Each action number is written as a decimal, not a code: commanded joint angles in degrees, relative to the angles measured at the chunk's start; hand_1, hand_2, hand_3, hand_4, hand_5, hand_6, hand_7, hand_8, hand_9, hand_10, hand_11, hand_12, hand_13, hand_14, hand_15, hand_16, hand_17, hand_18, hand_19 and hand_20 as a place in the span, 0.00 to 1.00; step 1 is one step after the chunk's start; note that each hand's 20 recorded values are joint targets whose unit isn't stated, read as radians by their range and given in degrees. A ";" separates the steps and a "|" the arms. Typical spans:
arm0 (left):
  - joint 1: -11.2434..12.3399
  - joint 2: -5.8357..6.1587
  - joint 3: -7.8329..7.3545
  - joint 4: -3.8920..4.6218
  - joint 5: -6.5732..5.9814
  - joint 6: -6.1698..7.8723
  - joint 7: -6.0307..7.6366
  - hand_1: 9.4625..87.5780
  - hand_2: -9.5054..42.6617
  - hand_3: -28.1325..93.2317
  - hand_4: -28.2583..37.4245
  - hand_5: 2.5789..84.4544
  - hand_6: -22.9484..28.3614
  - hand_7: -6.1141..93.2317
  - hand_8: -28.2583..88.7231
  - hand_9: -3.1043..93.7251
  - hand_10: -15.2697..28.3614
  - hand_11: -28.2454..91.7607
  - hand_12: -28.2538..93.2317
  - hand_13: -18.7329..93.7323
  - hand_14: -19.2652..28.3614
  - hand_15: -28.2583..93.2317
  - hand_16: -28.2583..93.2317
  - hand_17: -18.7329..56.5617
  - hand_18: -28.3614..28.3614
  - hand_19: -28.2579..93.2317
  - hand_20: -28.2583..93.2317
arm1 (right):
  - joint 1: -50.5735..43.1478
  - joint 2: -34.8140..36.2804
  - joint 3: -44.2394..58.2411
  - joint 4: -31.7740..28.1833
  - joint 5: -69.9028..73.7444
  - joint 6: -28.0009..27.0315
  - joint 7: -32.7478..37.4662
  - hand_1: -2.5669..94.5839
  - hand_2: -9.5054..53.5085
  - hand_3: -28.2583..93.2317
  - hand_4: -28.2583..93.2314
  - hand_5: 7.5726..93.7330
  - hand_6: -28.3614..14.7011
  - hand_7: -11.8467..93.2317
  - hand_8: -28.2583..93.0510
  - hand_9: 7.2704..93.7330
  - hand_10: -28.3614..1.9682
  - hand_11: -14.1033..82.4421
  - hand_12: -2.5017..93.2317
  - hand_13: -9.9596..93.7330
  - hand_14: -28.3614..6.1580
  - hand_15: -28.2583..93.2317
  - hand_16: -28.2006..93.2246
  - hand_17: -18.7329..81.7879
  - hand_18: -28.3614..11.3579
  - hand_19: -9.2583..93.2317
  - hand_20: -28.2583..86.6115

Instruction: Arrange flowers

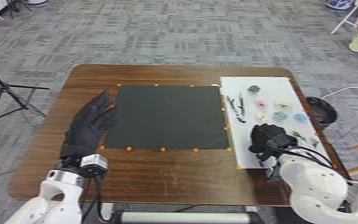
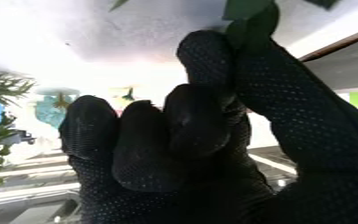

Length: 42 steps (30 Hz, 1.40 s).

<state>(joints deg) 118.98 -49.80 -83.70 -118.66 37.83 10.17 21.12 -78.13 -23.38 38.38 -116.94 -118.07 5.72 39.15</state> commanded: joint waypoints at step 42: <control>-30.19 11.17 18.25 3.73 1.06 4.05 8.24 0.24 0.15 0.77 0.07 0.35 0.50 0.23 0.18 0.28 0.62 0.40 0.39 0.34 0.69 0.45 0.28 0.12 0.84 0.55 0.33 | 30.44 -55.24 -22.89 32.06 7.65 -1.28 3.25 0.38 0.03 0.97 0.20 0.74 0.67 0.64 0.52 0.92 0.73 0.83 0.64 0.92 0.66 0.94 0.60 0.77 0.23 1.00 0.88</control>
<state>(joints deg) 91.01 -38.03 -68.81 -114.34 39.14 11.18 26.90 -47.13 -72.60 17.90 -89.81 -109.64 5.02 44.59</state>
